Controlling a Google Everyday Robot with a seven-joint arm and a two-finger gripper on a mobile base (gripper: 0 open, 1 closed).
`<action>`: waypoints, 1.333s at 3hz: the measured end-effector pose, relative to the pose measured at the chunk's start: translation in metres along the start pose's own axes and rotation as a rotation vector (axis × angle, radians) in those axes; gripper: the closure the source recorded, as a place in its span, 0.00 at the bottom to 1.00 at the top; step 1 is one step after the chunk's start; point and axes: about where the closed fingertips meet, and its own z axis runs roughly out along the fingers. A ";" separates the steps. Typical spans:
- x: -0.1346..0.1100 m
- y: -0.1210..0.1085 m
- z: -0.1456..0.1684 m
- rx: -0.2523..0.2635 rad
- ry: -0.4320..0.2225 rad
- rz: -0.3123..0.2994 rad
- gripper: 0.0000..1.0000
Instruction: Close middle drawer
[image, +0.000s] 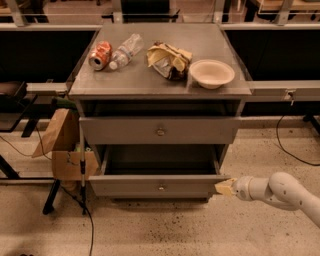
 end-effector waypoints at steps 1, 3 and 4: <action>-0.002 0.001 0.000 -0.002 -0.005 0.000 1.00; -0.005 0.003 0.002 -0.004 -0.012 0.006 1.00; -0.004 0.004 0.001 -0.004 -0.012 0.006 1.00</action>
Offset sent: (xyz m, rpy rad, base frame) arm 0.2162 0.0771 0.0612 0.2061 -0.0879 -0.0597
